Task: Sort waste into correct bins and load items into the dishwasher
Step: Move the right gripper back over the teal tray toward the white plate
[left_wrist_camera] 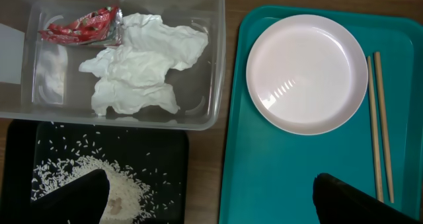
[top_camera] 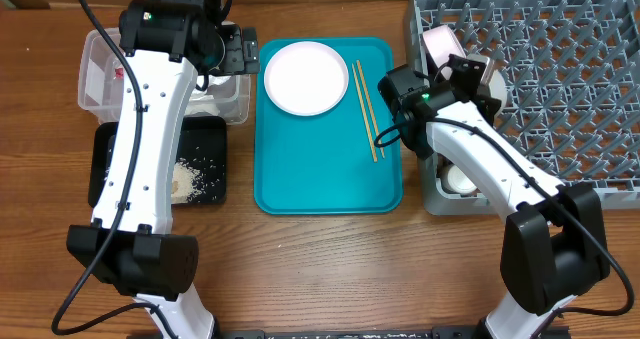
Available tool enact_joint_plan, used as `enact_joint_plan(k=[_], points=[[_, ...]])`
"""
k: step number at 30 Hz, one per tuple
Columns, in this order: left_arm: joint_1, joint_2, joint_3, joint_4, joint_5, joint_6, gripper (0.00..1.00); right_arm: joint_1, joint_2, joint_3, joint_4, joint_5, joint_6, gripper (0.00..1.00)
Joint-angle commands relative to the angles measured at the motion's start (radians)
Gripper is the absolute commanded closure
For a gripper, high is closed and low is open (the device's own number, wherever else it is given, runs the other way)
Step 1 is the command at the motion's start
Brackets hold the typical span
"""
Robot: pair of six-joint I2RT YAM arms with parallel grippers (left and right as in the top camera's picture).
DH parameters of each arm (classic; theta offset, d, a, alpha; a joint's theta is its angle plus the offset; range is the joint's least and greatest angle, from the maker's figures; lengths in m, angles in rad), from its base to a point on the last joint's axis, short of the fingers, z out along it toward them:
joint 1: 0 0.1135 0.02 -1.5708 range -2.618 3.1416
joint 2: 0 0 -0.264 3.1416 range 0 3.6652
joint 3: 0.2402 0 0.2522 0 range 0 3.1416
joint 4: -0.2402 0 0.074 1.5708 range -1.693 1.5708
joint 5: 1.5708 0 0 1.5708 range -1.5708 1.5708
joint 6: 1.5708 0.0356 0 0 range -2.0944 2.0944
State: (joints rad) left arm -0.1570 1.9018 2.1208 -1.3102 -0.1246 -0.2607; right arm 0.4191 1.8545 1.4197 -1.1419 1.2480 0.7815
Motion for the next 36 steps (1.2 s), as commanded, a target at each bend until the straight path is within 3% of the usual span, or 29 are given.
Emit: enact_joint_plan(k=[1, 25, 29, 33, 35, 36], points=[[-0.002, -0.018, 0.013, 0.002, -0.007, -0.016, 0.00, -0.004, 0.003, -0.005, 0.004, 0.132, 0.011, 0.96], [-0.002, -0.018, 0.013, 0.002, -0.008, -0.016, 0.00, 0.000, 0.005, -0.138, 0.134, 0.034, -0.002, 0.96], [-0.002, -0.018, 0.013, 0.002, -0.008, -0.016, 0.00, 0.014, 0.005, -0.138, 0.123, -0.015, -0.004, 0.81], [-0.002, -0.018, 0.013, 0.002, -0.008, -0.016, 0.00, 0.042, 0.005, -0.136, 0.115, -0.087, -0.003, 0.77], [-0.002, -0.018, 0.013, 0.002, -0.008, -0.016, 0.00, 0.069, 0.005, -0.135, 0.116, -0.098, -0.003, 0.62], [-0.002, -0.018, 0.013, 0.002, -0.008, -0.016, 0.00, 0.081, 0.005, -0.130, 0.115, -0.098, -0.003, 0.60]])
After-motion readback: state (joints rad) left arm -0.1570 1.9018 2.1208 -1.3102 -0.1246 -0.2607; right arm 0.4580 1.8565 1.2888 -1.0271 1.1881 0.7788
